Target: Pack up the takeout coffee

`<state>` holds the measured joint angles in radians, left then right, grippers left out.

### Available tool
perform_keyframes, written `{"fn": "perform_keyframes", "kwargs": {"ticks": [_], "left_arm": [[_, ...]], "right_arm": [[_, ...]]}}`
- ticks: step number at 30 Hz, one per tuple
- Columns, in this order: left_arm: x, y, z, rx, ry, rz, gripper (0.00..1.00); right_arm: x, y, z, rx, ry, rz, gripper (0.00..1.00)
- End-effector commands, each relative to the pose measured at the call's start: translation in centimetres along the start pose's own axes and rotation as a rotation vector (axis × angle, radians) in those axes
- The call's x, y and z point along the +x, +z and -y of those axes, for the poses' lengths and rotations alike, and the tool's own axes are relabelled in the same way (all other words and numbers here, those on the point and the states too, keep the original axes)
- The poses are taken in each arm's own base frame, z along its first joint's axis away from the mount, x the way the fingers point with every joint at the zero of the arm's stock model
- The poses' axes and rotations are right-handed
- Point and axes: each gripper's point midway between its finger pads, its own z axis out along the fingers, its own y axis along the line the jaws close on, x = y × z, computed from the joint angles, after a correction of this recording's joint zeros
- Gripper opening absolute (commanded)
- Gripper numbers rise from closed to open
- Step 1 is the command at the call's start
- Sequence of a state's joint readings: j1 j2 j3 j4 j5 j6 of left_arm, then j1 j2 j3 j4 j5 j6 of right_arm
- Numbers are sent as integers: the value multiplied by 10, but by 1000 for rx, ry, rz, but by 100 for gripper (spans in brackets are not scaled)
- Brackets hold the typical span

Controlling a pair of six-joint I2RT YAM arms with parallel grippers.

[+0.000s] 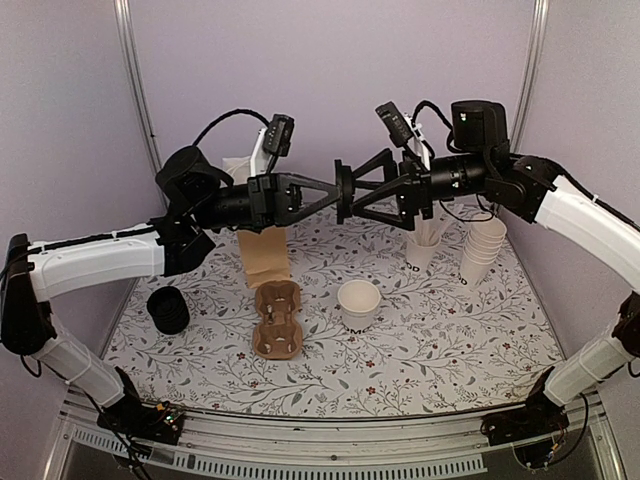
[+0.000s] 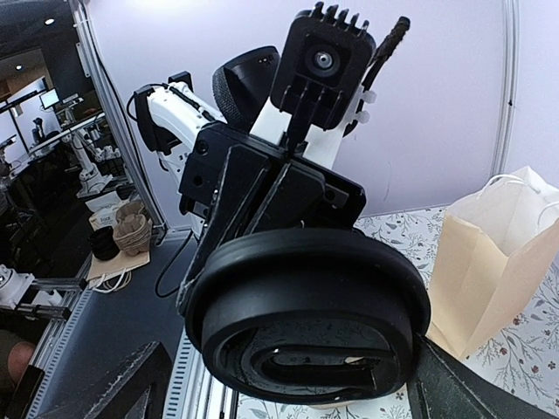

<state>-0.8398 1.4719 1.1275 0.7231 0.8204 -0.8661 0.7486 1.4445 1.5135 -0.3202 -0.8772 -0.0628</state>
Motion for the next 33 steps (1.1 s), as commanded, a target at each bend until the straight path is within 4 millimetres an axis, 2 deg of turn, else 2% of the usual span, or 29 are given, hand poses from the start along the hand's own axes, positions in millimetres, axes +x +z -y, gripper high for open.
{"fn": "perform_keyframes", "kwargs": {"ticks": [1, 8, 12, 18, 24, 26, 28, 31, 33], "left_arm": [[3, 4, 2, 16, 10, 10, 0], [5, 6, 1, 18, 5, 4, 0], [7, 6, 0, 17, 2, 1, 0], [10, 5, -2, 11, -1, -4, 0], [11, 3, -3, -26, 0, -25, 29], [10, -3, -2, -62, 13, -28, 45], [10, -10, -5, -134, 25, -32, 55], [9, -27, -22, -320, 33, -30, 61], [9, -43, -47, -505, 7, -32, 62]], "right_arm": [[-11, 8, -4, -36, 9, 21, 95], [-9, 11, 1, -24, 25, 22, 86], [-6, 11, 2, -18, 27, 20, 78], [-5, 9, 1, -6, 23, 24, 71], [1, 6, 10, 52, 18, 11, 68], [5, 1, 15, 70, 18, 6, 68], [9, -10, 24, 99, 26, 3, 68], [20, -28, 38, 156, 34, -13, 68], [31, -39, 46, 217, 22, -39, 68]]}}
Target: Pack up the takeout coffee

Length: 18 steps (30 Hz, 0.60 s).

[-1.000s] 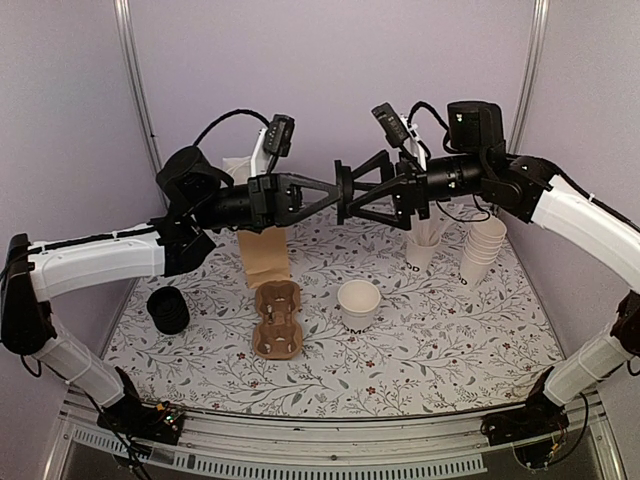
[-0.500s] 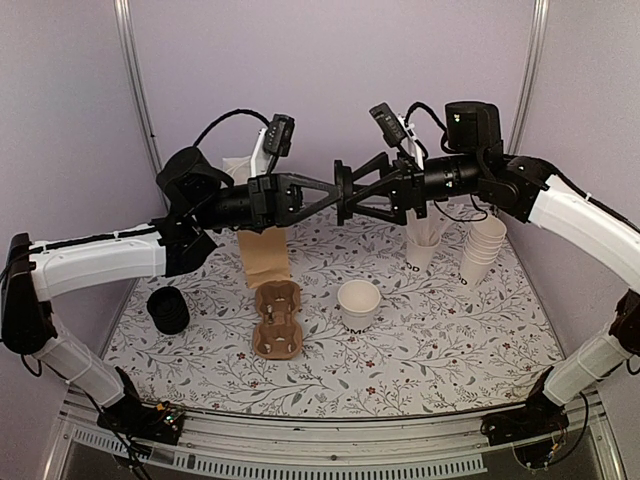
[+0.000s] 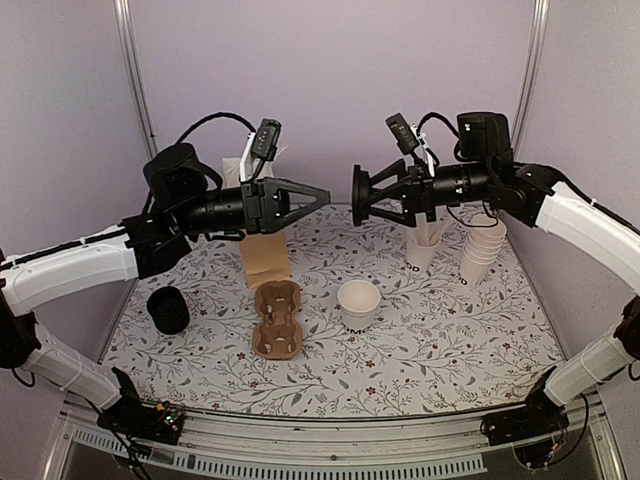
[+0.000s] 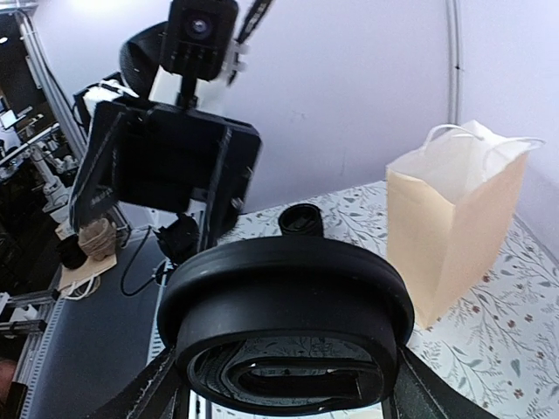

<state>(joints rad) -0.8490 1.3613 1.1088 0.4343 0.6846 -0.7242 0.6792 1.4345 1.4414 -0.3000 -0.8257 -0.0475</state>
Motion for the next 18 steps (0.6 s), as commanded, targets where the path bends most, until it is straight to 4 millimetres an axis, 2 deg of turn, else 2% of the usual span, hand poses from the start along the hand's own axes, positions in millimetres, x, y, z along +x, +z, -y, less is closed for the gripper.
{"fn": "perform_keyframes", "kwargs": {"ticks": [1, 4, 6, 11, 14, 18], "left_arm": [[9, -26, -58, -418, -23, -45, 61], [43, -41, -114, -702, -124, -196, 56], [62, -41, -135, -791, -169, -268, 53], [101, -24, -170, -907, -211, -425, 49], [123, -16, -192, -997, -214, -532, 49], [147, -4, -211, -1055, -228, -638, 48]], "right_arm": [[13, -30, 14, 132, -69, -30, 69], [28, -47, 18, 222, -109, -75, 69], [37, -56, 22, 279, -128, -102, 70], [54, -77, 21, 370, -152, -136, 70], [62, -81, 19, 379, -143, -142, 70], [64, -86, 22, 400, -144, -151, 70]]}}
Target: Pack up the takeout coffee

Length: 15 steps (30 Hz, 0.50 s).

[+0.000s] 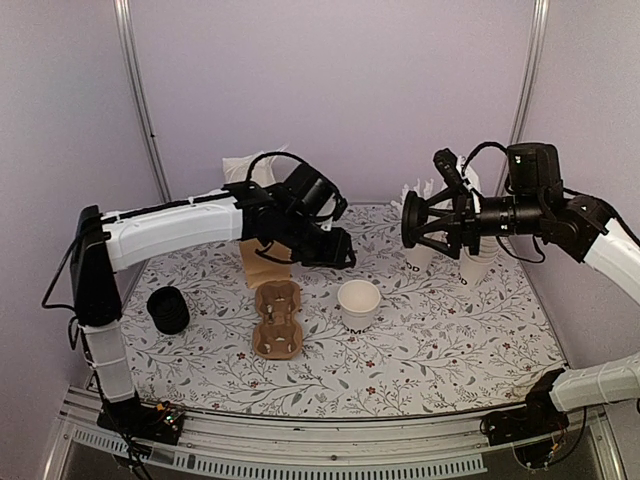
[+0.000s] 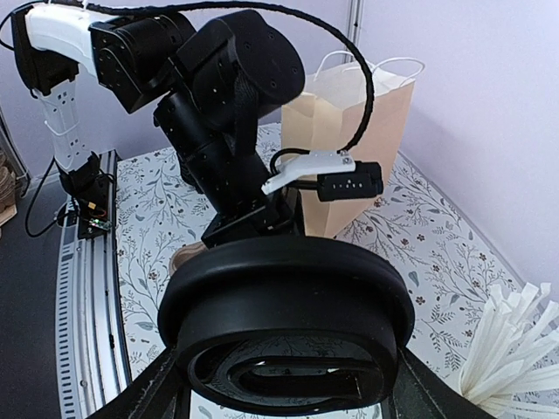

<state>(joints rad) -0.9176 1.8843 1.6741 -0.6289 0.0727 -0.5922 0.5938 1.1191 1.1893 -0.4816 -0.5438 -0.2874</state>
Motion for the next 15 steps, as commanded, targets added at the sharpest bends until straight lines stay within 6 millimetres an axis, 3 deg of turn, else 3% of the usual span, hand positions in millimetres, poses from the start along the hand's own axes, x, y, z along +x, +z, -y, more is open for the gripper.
{"fn": "perform_keyframes", "kwargs": {"ticks": [1, 7, 15], "left_arm": [[19, 15, -12, -156, 43, -112, 48], [31, 36, -23, -214, 43, -180, 42], [49, 55, -23, -188, 65, -252, 33]], "right_arm": [[9, -4, 9, 51, -8, -33, 70], [12, -1, 10, 47, -4, -43, 70], [15, 1, 11, 44, -1, -52, 70]]}}
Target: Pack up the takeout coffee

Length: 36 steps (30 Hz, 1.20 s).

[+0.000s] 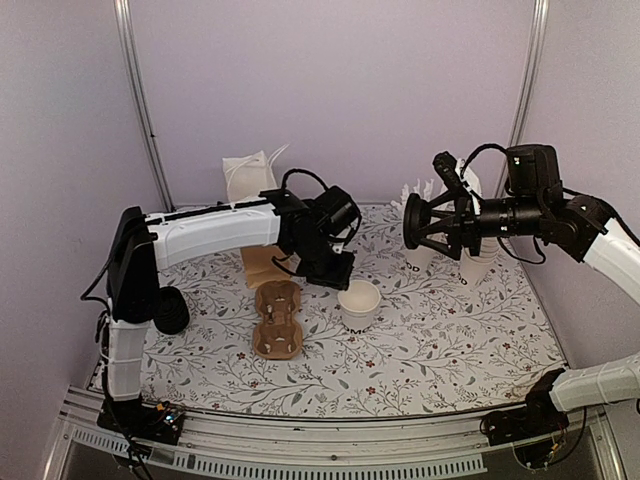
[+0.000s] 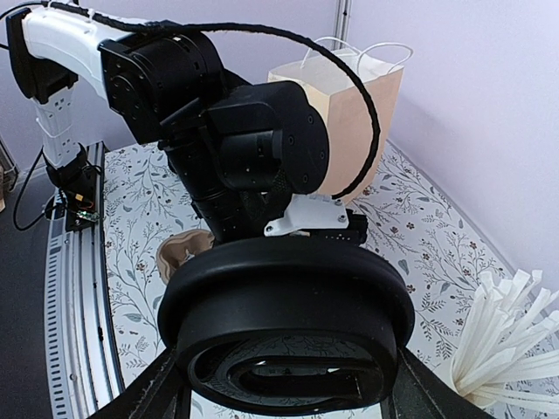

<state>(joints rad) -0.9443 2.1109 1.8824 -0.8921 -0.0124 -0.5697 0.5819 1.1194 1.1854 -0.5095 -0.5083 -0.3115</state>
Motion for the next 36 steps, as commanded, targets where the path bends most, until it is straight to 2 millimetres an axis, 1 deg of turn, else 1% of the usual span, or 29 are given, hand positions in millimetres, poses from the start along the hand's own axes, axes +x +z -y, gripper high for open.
{"fn": "perform_keyframes", "kwargs": {"ticks": [1, 4, 8, 9, 12, 15, 21, 26, 29, 36], "left_arm": [[10, 9, 9, 20, 37, -46, 31], [10, 13, 11, 25, 47, -49, 22], [9, 13, 15, 39, 55, -44, 3], [9, 11, 17, 42, 60, -43, 0], [12, 2, 22, 58, 72, -44, 0], [21, -7, 24, 60, 92, -67, 0], [49, -22, 32, 68, 141, -142, 0], [71, -24, 46, 87, 178, -188, 0], [75, -20, 49, 86, 183, -197, 0], [68, -21, 45, 51, 189, -155, 0]], "right_arm": [[5, 3, 3, 6, 1, -15, 70], [3, 2, 5, 13, -2, -16, 70], [-2, -1, 4, 12, -9, -20, 70], [-1, 0, 5, 11, -12, -28, 70], [-1, -1, 2, -8, -27, -48, 70], [2, -2, -2, -33, -40, -76, 70], [9, -2, -17, -148, -79, -153, 70], [17, -3, -28, -218, -118, -198, 70], [22, -6, -33, -244, -135, -222, 70], [31, -8, -35, -259, -194, -292, 70]]}}
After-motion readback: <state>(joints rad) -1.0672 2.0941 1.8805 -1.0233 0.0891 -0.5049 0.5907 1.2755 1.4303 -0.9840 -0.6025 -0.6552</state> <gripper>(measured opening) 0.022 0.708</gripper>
